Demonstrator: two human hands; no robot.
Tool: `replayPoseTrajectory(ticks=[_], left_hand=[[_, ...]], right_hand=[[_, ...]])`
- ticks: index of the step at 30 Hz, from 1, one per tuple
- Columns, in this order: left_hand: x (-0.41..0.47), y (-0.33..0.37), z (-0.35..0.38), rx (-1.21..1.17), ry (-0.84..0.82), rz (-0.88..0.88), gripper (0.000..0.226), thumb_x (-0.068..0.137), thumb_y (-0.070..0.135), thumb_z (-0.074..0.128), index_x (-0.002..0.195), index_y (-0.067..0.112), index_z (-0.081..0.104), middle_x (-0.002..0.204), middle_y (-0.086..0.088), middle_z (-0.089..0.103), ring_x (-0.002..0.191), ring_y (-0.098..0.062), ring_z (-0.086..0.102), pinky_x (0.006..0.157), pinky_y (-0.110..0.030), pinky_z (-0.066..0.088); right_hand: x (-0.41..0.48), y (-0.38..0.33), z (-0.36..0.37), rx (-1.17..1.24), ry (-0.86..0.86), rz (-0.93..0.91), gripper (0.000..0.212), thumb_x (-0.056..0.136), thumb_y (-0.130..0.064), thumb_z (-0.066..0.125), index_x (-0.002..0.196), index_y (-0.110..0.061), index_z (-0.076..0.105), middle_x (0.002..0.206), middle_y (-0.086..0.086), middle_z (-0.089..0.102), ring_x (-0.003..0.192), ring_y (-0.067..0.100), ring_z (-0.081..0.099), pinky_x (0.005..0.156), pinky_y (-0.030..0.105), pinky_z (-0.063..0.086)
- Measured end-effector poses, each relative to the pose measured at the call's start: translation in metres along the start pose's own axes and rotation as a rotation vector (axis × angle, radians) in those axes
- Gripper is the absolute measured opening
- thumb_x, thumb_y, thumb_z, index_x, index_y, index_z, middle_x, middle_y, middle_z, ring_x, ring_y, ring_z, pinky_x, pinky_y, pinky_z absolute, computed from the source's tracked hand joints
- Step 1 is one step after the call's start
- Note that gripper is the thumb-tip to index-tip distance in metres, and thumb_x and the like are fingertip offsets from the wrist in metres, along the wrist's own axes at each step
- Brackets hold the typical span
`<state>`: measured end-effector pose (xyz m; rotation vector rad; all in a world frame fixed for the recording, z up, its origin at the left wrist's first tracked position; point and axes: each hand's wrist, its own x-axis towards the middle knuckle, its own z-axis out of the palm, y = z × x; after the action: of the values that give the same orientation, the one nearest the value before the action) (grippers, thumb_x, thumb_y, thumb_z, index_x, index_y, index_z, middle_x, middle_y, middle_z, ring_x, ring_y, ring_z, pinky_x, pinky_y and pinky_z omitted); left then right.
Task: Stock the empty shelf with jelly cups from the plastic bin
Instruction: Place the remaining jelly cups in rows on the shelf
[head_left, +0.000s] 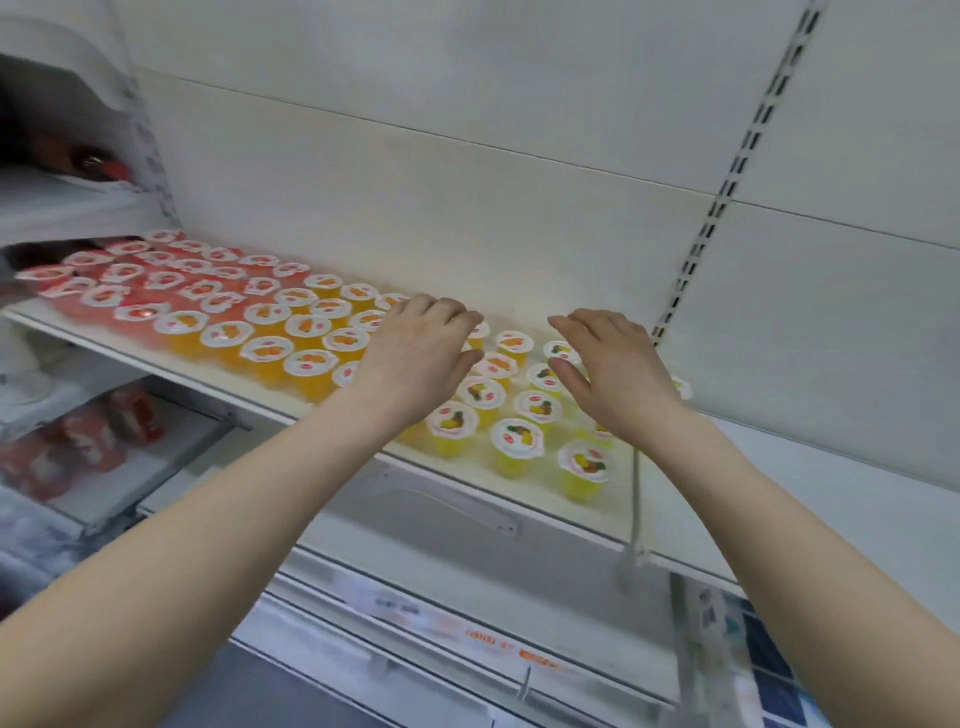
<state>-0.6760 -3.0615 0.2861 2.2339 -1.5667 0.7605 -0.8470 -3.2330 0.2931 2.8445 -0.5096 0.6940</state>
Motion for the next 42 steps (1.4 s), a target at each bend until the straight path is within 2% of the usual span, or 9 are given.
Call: replayPoseTrajectory(ticks=[5, 8, 13, 17, 23, 28, 31, 36, 42], left_hand=[[-0.056, -0.073, -0.026, 0.017, 0.04, -0.026, 0.041, 0.089, 0.038, 0.056, 0.121, 0.013, 0.063, 0.115, -0.009, 0.065, 0.102, -0.035, 0.059, 0.086, -0.046, 0.05], [-0.095, -0.118, -0.043, 0.046, 0.03, -0.059, 0.047, 0.089, 0.043, 0.044, 0.12, 0.014, 0.063, 0.114, -0.008, 0.065, 0.102, -0.033, 0.059, 0.084, -0.044, 0.049], [-0.172, -0.192, -0.069, 0.083, -0.026, -0.144, 0.05, 0.089, 0.045, 0.039, 0.124, 0.016, 0.06, 0.115, -0.005, 0.063, 0.103, -0.031, 0.056, 0.084, -0.044, 0.048], [-0.24, -0.244, -0.08, 0.108, -0.063, -0.247, 0.045, 0.089, 0.041, 0.05, 0.125, 0.014, 0.058, 0.116, -0.006, 0.062, 0.103, -0.031, 0.056, 0.084, -0.044, 0.049], [-0.338, -0.302, -0.088, 0.095, -0.108, -0.496, 0.049, 0.089, 0.042, 0.04, 0.122, 0.013, 0.061, 0.113, -0.007, 0.063, 0.098, -0.03, 0.058, 0.082, -0.044, 0.051], [-0.408, -0.352, -0.085, 0.139, -0.165, -0.726, 0.037, 0.089, 0.032, 0.062, 0.121, 0.012, 0.063, 0.112, -0.008, 0.065, 0.1, -0.033, 0.06, 0.083, -0.042, 0.051], [-0.441, -0.387, -0.083, 0.16, -0.192, -0.864, 0.036, 0.088, 0.03, 0.064, 0.122, 0.015, 0.063, 0.114, -0.006, 0.065, 0.101, -0.033, 0.059, 0.083, -0.041, 0.05], [-0.48, -0.46, -0.073, 0.18, -0.215, -1.068, 0.033, 0.087, 0.023, 0.069, 0.118, 0.013, 0.065, 0.107, -0.007, 0.067, 0.098, -0.034, 0.061, 0.079, -0.042, 0.054], [-0.509, -0.545, -0.043, 0.12, -0.25, -1.285, 0.028, 0.089, 0.018, 0.065, 0.117, 0.012, 0.065, 0.108, -0.009, 0.064, 0.094, -0.035, 0.058, 0.082, -0.043, 0.051]], right_hand=[[0.023, -0.089, 0.009, 0.016, 0.019, -0.101, 0.051, 0.092, -0.043, 0.04, 0.129, -0.012, 0.058, 0.123, 0.011, 0.061, 0.114, 0.034, 0.056, 0.093, 0.046, 0.045], [0.035, -0.149, 0.02, 0.052, 0.025, -0.148, 0.052, 0.092, -0.044, 0.04, 0.13, -0.013, 0.058, 0.124, 0.01, 0.061, 0.115, 0.034, 0.055, 0.094, 0.046, 0.044], [0.054, -0.251, 0.047, 0.127, 0.039, -0.27, 0.05, 0.093, -0.042, 0.043, 0.131, -0.012, 0.057, 0.125, 0.011, 0.059, 0.116, 0.036, 0.054, 0.096, 0.047, 0.045], [0.065, -0.332, 0.073, 0.206, 0.018, -0.362, 0.05, 0.094, -0.041, 0.045, 0.133, -0.011, 0.055, 0.125, 0.012, 0.058, 0.114, 0.035, 0.053, 0.094, 0.048, 0.045], [0.081, -0.445, 0.117, 0.321, -0.042, -0.566, 0.047, 0.089, -0.029, 0.06, 0.131, -0.008, 0.055, 0.122, 0.012, 0.059, 0.107, 0.034, 0.056, 0.089, 0.042, 0.046], [0.109, -0.533, 0.167, 0.448, -0.122, -0.726, 0.051, 0.085, -0.02, 0.067, 0.132, -0.007, 0.055, 0.126, 0.012, 0.058, 0.114, 0.034, 0.054, 0.092, 0.043, 0.047], [0.133, -0.587, 0.202, 0.511, -0.15, -0.819, 0.049, 0.084, -0.019, 0.068, 0.13, -0.007, 0.057, 0.125, 0.012, 0.058, 0.112, 0.034, 0.055, 0.095, 0.044, 0.047], [0.186, -0.672, 0.26, 0.587, -0.221, -0.926, 0.046, 0.082, -0.018, 0.065, 0.126, -0.006, 0.06, 0.119, 0.012, 0.062, 0.105, 0.033, 0.059, 0.093, 0.037, 0.043], [0.256, -0.764, 0.327, 0.576, -0.498, -1.005, 0.049, 0.088, -0.015, 0.062, 0.135, -0.009, 0.052, 0.127, 0.012, 0.058, 0.113, 0.034, 0.055, 0.097, 0.041, 0.043]])
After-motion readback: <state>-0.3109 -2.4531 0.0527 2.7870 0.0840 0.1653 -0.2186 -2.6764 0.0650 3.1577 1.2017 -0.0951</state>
